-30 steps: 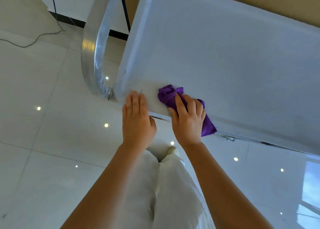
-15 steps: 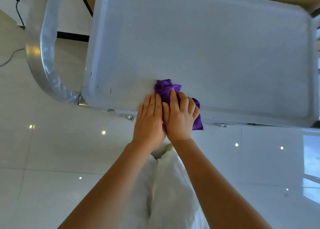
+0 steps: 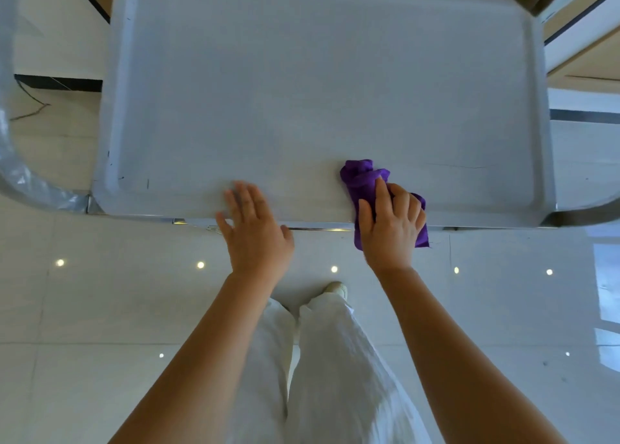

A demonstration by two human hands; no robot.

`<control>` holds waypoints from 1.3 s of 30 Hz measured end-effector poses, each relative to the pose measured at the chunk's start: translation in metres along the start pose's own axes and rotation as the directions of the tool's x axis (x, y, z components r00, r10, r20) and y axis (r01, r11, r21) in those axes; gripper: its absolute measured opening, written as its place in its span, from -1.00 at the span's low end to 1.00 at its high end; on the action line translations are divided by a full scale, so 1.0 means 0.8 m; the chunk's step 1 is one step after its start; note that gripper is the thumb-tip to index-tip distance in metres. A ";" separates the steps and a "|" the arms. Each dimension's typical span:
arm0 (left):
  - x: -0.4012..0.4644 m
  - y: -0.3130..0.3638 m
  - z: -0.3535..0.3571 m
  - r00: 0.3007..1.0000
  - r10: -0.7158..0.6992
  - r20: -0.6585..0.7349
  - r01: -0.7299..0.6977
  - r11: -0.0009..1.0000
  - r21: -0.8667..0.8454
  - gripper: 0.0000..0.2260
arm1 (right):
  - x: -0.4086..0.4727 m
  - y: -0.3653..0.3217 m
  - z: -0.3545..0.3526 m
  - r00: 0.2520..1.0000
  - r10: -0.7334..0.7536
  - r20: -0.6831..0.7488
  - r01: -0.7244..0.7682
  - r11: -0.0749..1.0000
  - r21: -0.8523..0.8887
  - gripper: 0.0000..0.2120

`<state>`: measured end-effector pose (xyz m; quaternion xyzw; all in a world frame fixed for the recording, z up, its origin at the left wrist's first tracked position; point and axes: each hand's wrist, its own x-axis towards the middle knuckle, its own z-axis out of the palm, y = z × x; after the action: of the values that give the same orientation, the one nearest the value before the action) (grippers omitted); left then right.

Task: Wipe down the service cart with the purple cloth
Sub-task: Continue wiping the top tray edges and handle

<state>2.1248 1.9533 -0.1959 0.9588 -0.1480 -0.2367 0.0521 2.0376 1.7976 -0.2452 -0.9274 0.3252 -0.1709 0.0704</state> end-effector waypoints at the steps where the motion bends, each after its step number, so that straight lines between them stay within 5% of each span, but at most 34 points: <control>1: -0.007 0.020 0.005 0.996 0.086 -0.015 -0.086 0.996 -0.017 -0.31 | -0.001 -0.003 0.001 1.000 0.028 -0.012 -0.028 1.000 -0.007 -0.61; 3: -0.024 0.061 0.022 0.949 0.313 -0.037 -0.315 0.948 -0.038 -0.31 | 0.000 -0.007 0.002 0.999 0.036 -0.020 -0.036 0.999 -0.015 -0.63; 5: -0.037 0.094 0.034 0.922 0.388 -0.022 -0.388 0.919 -0.072 -0.32 | 0.003 -0.003 -0.002 1.000 -0.016 0.017 0.016 1.000 0.010 -0.62; 15: -0.040 0.117 0.040 0.968 0.240 0.076 -0.244 0.969 0.046 -0.37 | 0.017 0.117 -0.030 0.999 -0.032 0.020 0.032 0.999 0.014 -0.59; 24: -0.043 0.124 0.047 0.971 0.232 0.057 -0.234 0.972 0.030 -0.36 | 0.040 0.246 -0.060 0.954 0.294 0.052 -0.296 0.954 0.053 -0.47; 30: -0.047 0.136 0.051 0.977 0.205 0.057 -0.208 0.977 0.051 -0.32 | 0.034 0.194 -0.039 0.809 0.584 -0.066 -0.574 0.810 0.125 -0.54; 39: -0.041 0.126 0.047 0.957 0.285 0.060 -0.289 0.955 0.063 -0.33 | 0.009 0.074 -0.008 0.900 0.433 -0.046 -0.410 0.879 0.243 -0.57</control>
<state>2.0532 1.8668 -0.1974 0.9222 -0.2951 -0.2453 0.0480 2.0062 1.7473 -0.2515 -0.8103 0.5007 -0.2336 0.1954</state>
